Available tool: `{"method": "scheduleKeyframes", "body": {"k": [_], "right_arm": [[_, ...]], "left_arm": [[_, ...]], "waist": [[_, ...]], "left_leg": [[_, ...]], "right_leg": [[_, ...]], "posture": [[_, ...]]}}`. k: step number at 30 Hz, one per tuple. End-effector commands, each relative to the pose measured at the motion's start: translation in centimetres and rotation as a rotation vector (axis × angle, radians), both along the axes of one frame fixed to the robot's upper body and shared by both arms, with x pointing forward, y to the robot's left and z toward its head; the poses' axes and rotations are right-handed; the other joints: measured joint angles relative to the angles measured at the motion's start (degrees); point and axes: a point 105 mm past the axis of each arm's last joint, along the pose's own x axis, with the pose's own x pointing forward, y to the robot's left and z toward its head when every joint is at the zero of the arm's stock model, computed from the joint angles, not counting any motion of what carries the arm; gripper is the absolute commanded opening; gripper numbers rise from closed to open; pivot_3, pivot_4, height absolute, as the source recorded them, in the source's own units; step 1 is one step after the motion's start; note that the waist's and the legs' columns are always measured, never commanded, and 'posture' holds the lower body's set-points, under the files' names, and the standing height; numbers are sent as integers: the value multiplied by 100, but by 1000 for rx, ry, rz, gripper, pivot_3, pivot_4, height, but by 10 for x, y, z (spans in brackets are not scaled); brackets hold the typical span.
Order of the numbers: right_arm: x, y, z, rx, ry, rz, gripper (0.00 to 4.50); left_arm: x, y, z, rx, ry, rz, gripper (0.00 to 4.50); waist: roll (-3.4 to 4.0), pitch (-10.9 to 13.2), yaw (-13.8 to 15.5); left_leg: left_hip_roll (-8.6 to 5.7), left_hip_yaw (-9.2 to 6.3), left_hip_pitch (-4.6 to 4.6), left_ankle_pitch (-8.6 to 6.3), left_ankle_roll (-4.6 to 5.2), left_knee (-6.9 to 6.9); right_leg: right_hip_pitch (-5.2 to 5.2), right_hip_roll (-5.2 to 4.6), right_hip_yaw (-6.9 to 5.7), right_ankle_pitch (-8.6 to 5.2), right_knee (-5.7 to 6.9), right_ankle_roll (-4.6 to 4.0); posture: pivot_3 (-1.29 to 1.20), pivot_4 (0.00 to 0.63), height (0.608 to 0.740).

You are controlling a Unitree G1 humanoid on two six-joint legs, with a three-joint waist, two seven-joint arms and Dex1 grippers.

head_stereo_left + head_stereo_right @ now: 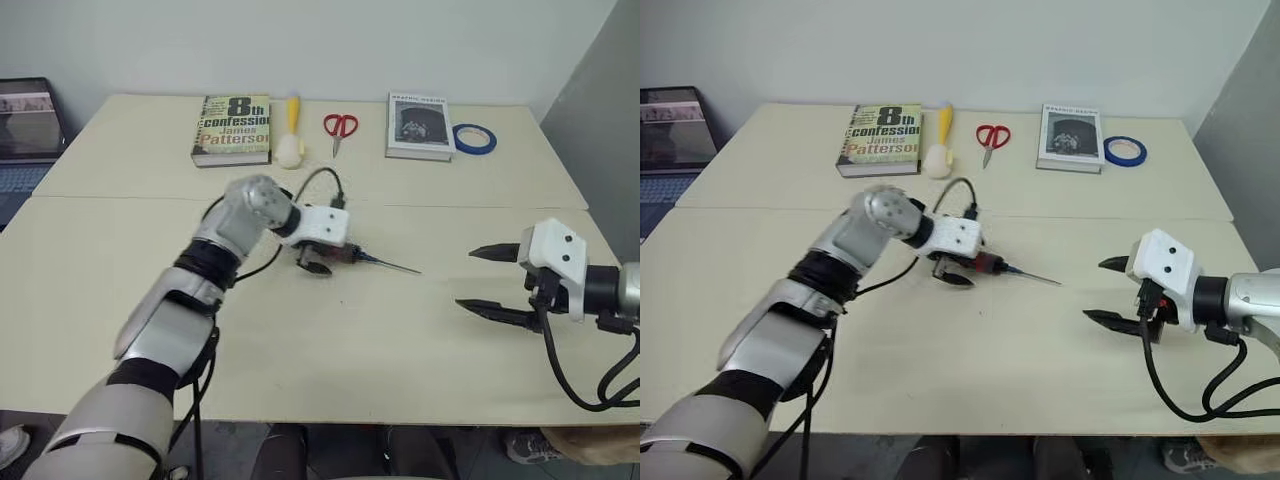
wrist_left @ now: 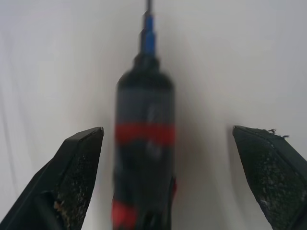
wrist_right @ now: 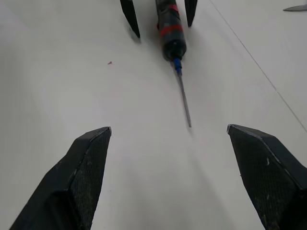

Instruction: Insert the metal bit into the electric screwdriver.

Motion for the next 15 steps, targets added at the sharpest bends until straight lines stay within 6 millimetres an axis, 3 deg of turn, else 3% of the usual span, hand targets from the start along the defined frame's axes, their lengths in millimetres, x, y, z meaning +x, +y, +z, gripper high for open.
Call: {"method": "scheduleKeyframes", "body": {"k": [1,3,5,9,15], "right_arm": [[3,-7,7,-38,-42,14,4079],[4,-13,7,-47,-37,9,4079],[3,-16,6,-52,-30,9,4079],[-2,-22,10,-48,-13,28,4079],[-8,-21,15,-33,0,65,4079]], "left_arm": [[1,40,48,-151,-121,117,4471],[-5,69,57,-175,-144,202,4471],[-13,82,59,-185,-142,233,4471],[-53,116,49,-186,-44,293,4471],[-81,137,48,-240,28,391,4471]], "waist": [[0,0,-9],[0,0,-21],[1,-1,-13],[0,0,1],[-4,1,46]], "left_leg": [[0,0,-1,0,0,0],[1,0,1,0,0,-1],[1,0,1,0,0,-1],[1,0,-2,0,-1,-1],[4,-3,-2,0,0,2]], "right_leg": [[-1,0,0,0,0,0],[-2,0,0,1,0,-2],[-2,-1,0,3,1,-6],[-1,-3,-1,15,-1,-27],[2,-2,-9,0,2,-3]], "posture": [[0,150,740],[0,150,740],[0,150,740],[0,150,740],[0,150,740]]}}
